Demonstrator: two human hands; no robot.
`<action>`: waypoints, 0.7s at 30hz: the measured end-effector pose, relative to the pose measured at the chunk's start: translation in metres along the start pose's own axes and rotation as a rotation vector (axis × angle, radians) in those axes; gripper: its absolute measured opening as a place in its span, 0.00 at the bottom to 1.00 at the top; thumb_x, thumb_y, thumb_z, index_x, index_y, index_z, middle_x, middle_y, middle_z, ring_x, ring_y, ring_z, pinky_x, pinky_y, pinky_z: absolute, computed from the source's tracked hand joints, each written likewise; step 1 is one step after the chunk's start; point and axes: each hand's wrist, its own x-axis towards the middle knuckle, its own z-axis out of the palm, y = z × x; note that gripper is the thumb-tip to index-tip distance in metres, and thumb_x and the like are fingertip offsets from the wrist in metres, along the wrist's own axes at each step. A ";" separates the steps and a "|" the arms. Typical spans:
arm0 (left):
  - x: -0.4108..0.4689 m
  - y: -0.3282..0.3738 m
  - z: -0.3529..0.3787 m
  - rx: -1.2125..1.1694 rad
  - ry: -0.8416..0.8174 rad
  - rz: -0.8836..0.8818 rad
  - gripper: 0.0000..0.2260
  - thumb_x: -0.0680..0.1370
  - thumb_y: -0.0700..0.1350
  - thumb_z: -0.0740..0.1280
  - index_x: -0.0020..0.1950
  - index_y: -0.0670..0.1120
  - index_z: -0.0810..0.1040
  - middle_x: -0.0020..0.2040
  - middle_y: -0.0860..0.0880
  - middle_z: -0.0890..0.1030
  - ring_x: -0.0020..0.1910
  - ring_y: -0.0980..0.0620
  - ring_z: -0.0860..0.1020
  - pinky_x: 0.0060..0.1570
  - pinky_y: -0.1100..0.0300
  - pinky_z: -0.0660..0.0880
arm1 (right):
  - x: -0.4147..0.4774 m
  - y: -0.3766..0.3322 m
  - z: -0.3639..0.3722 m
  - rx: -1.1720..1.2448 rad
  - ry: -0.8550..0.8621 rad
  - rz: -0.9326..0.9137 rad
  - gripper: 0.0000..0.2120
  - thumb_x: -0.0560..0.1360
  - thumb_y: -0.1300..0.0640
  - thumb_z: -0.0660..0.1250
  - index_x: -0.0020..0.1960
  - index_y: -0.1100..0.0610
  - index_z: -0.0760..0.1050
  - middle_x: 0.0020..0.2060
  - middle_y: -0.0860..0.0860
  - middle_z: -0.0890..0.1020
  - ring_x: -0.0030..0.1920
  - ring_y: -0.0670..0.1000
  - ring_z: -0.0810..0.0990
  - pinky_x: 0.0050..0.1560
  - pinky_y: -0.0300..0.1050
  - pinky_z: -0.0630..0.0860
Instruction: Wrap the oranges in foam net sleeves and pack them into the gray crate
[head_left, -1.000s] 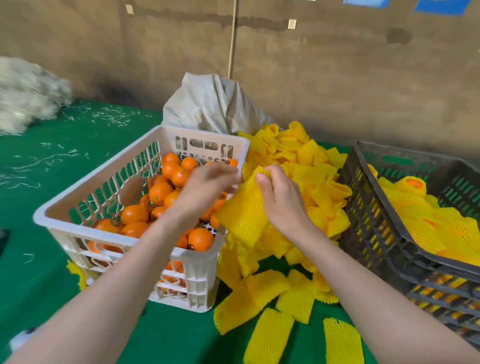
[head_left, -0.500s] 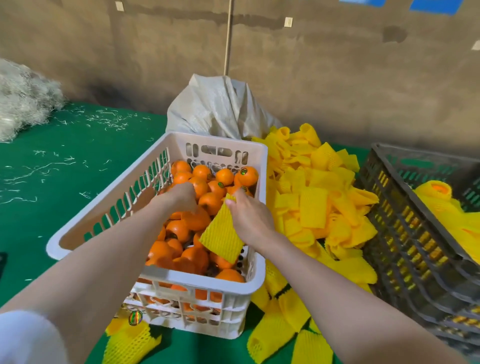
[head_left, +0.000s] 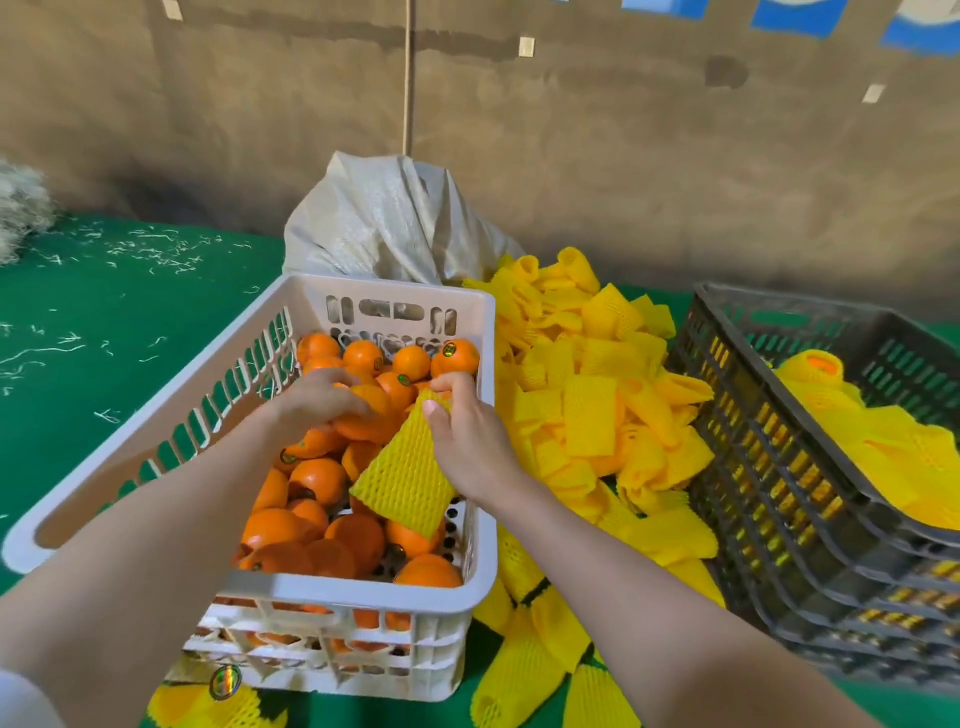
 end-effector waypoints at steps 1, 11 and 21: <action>-0.005 0.004 -0.004 -0.210 -0.059 0.013 0.23 0.73 0.40 0.72 0.66 0.50 0.70 0.64 0.45 0.70 0.53 0.47 0.73 0.44 0.54 0.72 | -0.001 0.000 -0.002 0.083 0.031 0.010 0.08 0.81 0.54 0.56 0.57 0.57 0.66 0.32 0.49 0.70 0.35 0.53 0.71 0.34 0.48 0.62; -0.090 0.061 0.031 -1.154 -0.468 0.170 0.25 0.66 0.43 0.66 0.62 0.42 0.72 0.58 0.37 0.78 0.48 0.40 0.81 0.41 0.51 0.81 | -0.024 0.001 -0.049 0.873 0.018 0.180 0.06 0.67 0.55 0.65 0.41 0.55 0.70 0.36 0.52 0.71 0.40 0.50 0.70 0.43 0.44 0.66; -0.125 0.101 0.105 -0.961 -0.375 0.169 0.30 0.64 0.42 0.71 0.66 0.40 0.72 0.56 0.39 0.77 0.54 0.43 0.74 0.60 0.48 0.67 | -0.072 0.025 -0.114 0.762 0.088 -0.010 0.10 0.76 0.68 0.63 0.43 0.54 0.74 0.34 0.40 0.77 0.35 0.38 0.72 0.38 0.29 0.68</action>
